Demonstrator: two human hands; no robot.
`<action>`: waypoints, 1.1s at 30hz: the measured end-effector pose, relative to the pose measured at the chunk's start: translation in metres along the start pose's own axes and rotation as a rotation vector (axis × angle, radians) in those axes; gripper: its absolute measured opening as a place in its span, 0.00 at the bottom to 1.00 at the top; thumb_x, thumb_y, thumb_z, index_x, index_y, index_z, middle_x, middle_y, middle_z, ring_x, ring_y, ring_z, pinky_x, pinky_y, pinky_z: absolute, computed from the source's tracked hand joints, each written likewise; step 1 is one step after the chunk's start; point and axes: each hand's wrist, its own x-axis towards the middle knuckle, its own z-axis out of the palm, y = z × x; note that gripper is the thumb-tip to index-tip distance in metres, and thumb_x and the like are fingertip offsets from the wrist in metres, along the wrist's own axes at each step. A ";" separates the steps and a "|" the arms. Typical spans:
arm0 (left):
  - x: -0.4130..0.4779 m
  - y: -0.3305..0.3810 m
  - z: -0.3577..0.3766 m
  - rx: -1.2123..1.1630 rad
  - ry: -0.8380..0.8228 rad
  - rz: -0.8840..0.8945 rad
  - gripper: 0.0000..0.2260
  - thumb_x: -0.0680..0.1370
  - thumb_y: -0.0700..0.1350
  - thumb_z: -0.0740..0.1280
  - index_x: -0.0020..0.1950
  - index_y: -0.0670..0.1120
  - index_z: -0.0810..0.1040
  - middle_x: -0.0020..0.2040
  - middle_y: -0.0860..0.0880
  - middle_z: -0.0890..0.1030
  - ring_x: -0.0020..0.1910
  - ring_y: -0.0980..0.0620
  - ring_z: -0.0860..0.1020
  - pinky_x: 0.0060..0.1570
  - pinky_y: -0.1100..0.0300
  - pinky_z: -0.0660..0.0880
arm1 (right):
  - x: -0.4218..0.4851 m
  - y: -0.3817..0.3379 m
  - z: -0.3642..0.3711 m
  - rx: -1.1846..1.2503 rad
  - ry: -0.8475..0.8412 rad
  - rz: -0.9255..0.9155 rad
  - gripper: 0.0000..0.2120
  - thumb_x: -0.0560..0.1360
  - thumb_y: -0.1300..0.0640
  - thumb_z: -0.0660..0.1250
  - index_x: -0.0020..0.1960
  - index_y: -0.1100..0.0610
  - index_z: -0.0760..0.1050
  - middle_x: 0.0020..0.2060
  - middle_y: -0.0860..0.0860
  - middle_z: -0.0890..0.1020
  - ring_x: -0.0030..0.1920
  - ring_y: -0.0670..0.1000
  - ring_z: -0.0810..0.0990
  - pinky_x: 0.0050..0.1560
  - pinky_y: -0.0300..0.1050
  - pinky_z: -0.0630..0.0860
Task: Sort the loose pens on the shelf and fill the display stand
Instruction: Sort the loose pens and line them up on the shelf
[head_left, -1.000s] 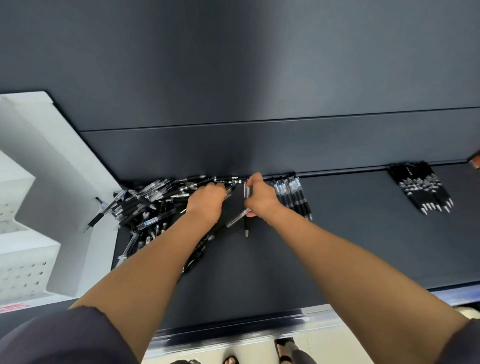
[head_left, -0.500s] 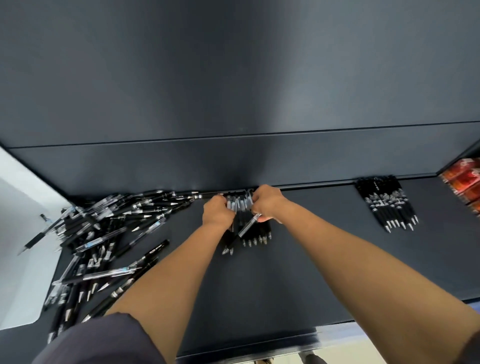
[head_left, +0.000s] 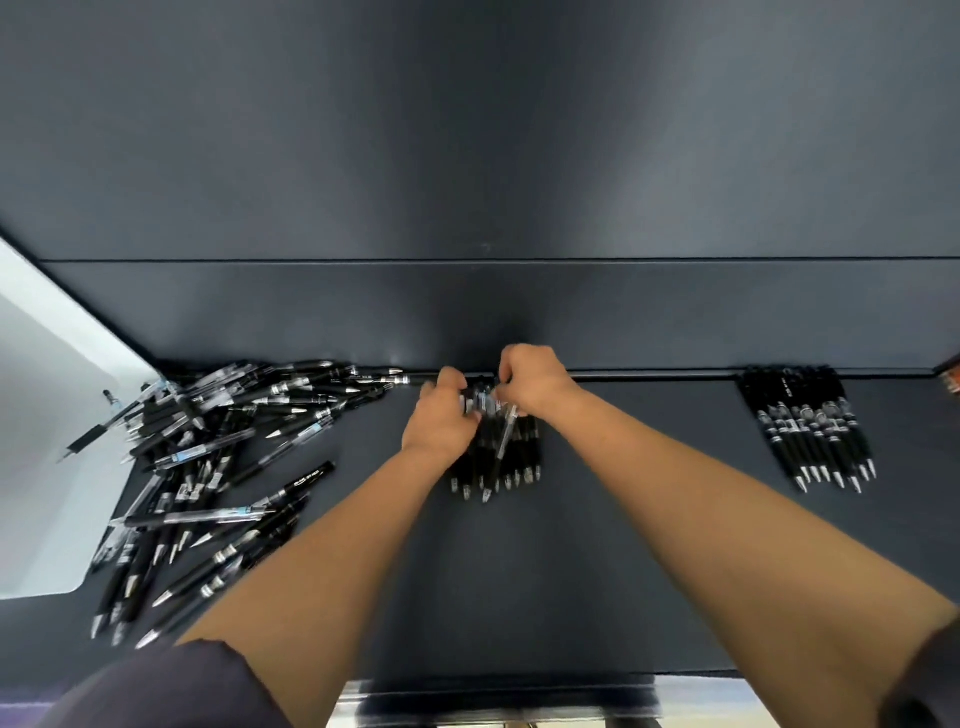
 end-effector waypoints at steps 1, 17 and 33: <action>-0.001 -0.002 0.000 0.004 -0.005 0.014 0.12 0.76 0.42 0.66 0.58 0.44 0.69 0.57 0.42 0.71 0.50 0.48 0.72 0.49 0.58 0.70 | 0.001 -0.001 0.002 0.051 0.039 -0.010 0.09 0.74 0.61 0.69 0.53 0.62 0.74 0.53 0.59 0.77 0.49 0.58 0.79 0.52 0.50 0.78; -0.008 0.011 0.011 0.185 -0.066 -0.063 0.10 0.77 0.42 0.63 0.55 0.38 0.75 0.61 0.41 0.68 0.59 0.41 0.72 0.58 0.47 0.72 | -0.021 0.016 0.010 0.018 -0.001 0.233 0.15 0.76 0.55 0.65 0.59 0.60 0.67 0.52 0.56 0.76 0.47 0.59 0.81 0.45 0.51 0.81; -0.015 0.018 0.007 0.171 -0.012 0.001 0.10 0.78 0.45 0.64 0.56 0.42 0.70 0.58 0.43 0.70 0.53 0.42 0.74 0.51 0.49 0.74 | -0.027 0.020 -0.010 -0.137 -0.012 0.083 0.11 0.77 0.57 0.62 0.59 0.55 0.70 0.52 0.53 0.78 0.50 0.56 0.78 0.38 0.44 0.70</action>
